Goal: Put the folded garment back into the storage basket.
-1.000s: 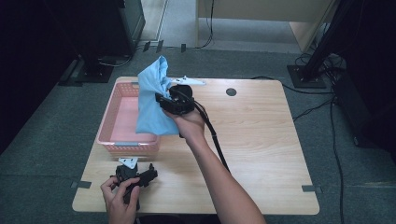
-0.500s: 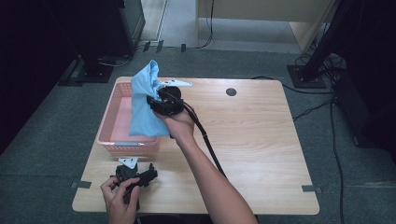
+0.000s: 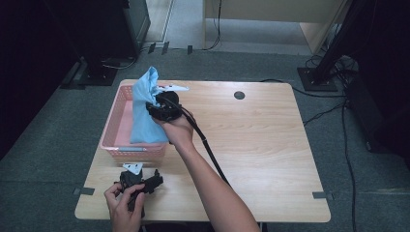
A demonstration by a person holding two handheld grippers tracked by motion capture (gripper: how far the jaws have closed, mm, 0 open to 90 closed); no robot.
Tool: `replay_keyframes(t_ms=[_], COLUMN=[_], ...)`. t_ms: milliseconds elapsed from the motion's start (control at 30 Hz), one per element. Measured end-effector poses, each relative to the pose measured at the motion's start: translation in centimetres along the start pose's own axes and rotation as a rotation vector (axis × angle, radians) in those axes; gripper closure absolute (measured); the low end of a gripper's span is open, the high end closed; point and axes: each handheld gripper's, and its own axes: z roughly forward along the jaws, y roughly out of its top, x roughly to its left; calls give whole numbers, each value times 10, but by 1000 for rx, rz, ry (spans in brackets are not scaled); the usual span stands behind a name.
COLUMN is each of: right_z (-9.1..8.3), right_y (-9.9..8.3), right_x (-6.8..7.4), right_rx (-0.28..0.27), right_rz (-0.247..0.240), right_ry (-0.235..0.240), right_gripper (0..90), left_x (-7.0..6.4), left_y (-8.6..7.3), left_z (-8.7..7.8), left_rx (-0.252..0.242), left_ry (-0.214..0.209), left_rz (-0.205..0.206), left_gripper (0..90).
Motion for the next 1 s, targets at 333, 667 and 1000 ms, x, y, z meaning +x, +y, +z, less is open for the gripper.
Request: replay_keyframes(t_ms=[333,667,1000], right_z=[19,38,53], right_y=[-6,-13,-22], right_x=[5,4,3], right_rx=[26,46,74], right_rz=[14,40,66], right_ry=[9,17,8], right_gripper=[767,767,767], left_x=[0,0,0], left_y=[0,0,0], left_z=[0,0,0], left_rx=[0,0,0], left_ry=[0,0,0], left_rz=[1,0,0], left_gripper=[0,0,0])
